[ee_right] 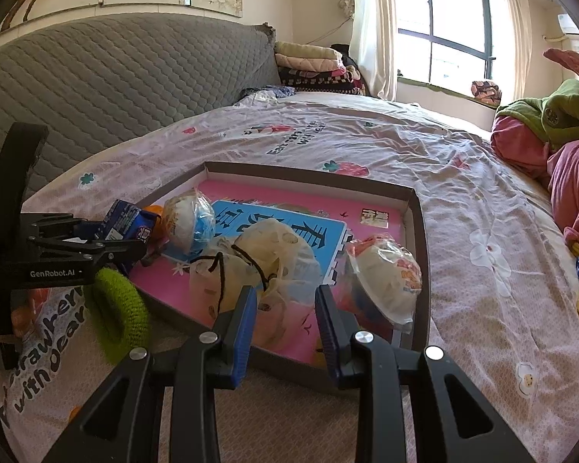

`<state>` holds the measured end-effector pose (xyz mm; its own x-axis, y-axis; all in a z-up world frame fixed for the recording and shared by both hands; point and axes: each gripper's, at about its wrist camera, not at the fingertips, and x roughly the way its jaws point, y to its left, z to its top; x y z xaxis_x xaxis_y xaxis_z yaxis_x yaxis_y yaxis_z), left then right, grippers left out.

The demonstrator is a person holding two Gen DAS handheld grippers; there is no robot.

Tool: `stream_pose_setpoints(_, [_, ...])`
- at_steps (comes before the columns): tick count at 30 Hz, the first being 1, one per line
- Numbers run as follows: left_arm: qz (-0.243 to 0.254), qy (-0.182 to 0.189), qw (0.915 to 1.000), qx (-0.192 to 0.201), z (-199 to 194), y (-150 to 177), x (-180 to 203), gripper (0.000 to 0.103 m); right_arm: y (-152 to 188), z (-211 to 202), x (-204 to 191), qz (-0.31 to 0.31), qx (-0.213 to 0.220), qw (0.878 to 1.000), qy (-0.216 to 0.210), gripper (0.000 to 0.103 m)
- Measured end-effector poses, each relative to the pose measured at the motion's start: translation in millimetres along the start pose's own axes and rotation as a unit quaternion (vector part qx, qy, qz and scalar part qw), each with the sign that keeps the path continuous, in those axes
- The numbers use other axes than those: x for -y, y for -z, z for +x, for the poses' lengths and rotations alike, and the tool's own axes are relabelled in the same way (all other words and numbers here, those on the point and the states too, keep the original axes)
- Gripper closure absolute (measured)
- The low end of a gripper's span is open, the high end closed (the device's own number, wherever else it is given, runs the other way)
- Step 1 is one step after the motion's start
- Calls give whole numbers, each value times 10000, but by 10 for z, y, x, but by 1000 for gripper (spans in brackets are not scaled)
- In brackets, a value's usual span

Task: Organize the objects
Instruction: 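Lower the blue snack pack into the tray and open the left tool while the right tool releases the bun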

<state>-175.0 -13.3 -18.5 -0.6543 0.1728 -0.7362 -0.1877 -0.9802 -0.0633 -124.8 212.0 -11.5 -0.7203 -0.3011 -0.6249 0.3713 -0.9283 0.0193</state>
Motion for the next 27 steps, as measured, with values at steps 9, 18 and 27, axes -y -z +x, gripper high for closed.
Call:
stream_pose_setpoints(9, [-71,-34,9996,284,-187,-57,-4,40,13,-27,37,133,-17,9998,118,70])
stream_pose_setpoints(18, [-115,-12,9991,399,-308,-97,-17,38,9,-75,31,129,59,9997,176,58])
stream_pose_setpoints(27, [-120,-24,9990,430,-343,-95,-19,34,-2,-103,16,108,112,9997,182,57])
